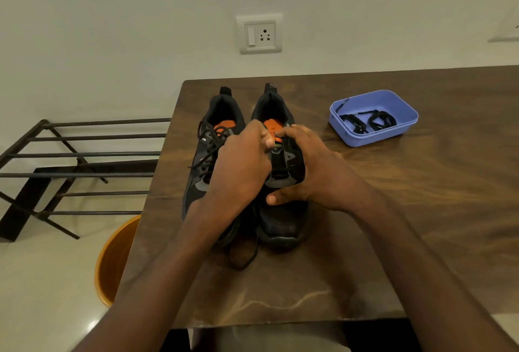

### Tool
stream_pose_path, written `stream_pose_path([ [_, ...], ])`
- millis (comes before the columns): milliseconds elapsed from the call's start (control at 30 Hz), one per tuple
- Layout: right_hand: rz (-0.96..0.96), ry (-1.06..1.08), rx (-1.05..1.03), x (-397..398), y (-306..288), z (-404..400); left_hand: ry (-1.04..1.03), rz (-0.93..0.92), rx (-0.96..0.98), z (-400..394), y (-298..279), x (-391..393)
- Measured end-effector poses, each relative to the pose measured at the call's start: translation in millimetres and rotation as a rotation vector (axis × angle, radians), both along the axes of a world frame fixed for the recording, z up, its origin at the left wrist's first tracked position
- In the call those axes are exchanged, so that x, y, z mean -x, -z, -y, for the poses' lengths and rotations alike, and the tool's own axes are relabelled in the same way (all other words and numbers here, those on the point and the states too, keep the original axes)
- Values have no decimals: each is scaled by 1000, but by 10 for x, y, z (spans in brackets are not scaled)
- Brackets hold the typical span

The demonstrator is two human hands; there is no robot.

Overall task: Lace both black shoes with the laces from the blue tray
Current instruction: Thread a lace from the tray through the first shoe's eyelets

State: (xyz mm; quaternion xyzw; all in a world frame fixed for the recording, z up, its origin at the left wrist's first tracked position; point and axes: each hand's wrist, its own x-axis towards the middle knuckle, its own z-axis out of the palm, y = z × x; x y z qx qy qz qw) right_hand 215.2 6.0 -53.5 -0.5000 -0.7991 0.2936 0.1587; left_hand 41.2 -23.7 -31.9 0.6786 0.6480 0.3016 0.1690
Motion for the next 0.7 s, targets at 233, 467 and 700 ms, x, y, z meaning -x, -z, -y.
stream_pose_path([
  [233, 20, 12, 2, 4, -6, 3, -82, 28, -44, 73, -106, -27],
  [467, 28, -3, 35, -25, -1, 2, -144, -41, 49, 174, -254, 239],
  [700, 28, 102, -155, 100, -144, 115, -121, -302, -61, 244, -278, 158],
])
